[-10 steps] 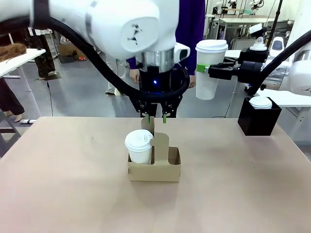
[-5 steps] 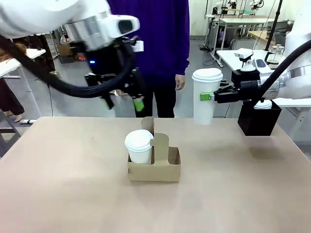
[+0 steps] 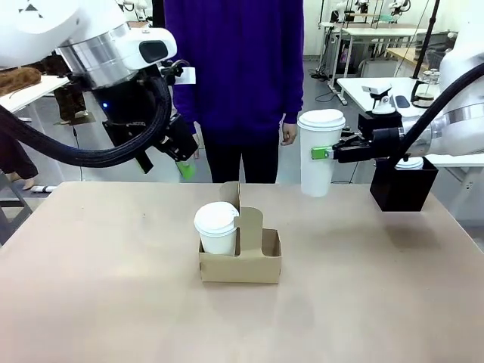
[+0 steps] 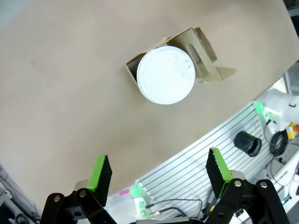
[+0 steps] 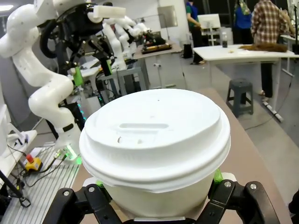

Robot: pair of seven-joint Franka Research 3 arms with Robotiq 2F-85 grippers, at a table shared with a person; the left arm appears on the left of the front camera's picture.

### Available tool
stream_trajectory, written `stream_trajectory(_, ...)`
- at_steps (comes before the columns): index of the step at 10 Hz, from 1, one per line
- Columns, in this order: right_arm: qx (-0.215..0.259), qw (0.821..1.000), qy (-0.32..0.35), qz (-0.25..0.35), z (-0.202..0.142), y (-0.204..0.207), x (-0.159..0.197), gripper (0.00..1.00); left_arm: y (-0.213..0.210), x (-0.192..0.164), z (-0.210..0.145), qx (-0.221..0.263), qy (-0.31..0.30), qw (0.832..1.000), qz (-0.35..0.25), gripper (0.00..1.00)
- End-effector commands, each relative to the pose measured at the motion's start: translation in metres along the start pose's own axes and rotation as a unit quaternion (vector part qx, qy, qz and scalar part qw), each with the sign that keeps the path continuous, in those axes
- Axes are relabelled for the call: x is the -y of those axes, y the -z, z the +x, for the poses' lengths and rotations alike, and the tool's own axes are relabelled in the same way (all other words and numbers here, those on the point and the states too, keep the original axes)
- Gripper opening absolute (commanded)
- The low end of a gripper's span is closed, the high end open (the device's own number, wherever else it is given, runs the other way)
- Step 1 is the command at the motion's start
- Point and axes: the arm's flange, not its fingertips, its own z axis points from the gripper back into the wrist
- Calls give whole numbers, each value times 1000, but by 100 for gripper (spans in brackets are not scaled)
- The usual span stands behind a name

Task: Pour a drink into a cup and package it in a carrier.
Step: Insert the held 600 ml Paper Cup into the Cup Carrier.

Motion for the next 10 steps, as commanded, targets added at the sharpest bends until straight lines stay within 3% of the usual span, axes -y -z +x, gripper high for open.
stream_trajectory(1, 0, 1000, 1, 1, -1, 0, 0, 88, -1, -4, -4, 3, -3, 1000, 3, 100)
stream_trajectory(3, 25, 999, -40, 27, -6, 27, -11, 88, 5, -33, -21, 17, 21, 999, -29, 100)
stream_trajectory(6, 52, 993, -61, 88, -20, 62, -17, 88, 10, -60, -48, 43, 114, 989, -87, 100)
stream_trajectory(8, 65, 990, -59, 114, -30, 80, -21, 88, 22, -76, -56, 67, 193, 976, -81, 100)
stream_trajectory(10, 59, 986, -48, 145, -39, 97, -27, 88, 35, -98, -64, 77, 223, 969, -77, 100)
